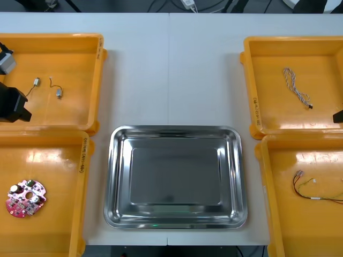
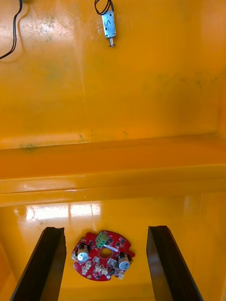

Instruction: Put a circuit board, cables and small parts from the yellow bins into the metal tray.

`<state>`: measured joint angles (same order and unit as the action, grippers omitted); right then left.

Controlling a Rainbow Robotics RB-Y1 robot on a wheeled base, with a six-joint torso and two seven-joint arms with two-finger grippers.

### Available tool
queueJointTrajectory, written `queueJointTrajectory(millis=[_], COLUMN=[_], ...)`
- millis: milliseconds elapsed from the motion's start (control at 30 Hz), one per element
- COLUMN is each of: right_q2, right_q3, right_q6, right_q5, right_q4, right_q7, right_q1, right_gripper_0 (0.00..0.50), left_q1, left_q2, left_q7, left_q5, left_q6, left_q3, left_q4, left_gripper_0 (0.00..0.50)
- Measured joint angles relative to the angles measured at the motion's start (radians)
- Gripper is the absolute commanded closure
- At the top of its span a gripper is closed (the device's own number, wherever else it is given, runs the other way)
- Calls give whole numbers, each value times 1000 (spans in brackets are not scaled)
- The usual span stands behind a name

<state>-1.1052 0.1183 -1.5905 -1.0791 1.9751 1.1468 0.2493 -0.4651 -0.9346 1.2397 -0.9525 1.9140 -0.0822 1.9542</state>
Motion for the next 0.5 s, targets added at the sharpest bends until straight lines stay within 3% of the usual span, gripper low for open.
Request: queueJointTrajectory(millis=[500], right_q2=[0], right_q3=[0], right_q6=[0], right_q5=[0], right_q4=[0], right_q7=[0], right_q1=[0], right_gripper_0=[0], left_q1=[0], left_q2=[0], left_q7=[0], left_q5=[0], left_q6=[0], left_q3=[0], left_q4=[0], left_gripper_0=[0])
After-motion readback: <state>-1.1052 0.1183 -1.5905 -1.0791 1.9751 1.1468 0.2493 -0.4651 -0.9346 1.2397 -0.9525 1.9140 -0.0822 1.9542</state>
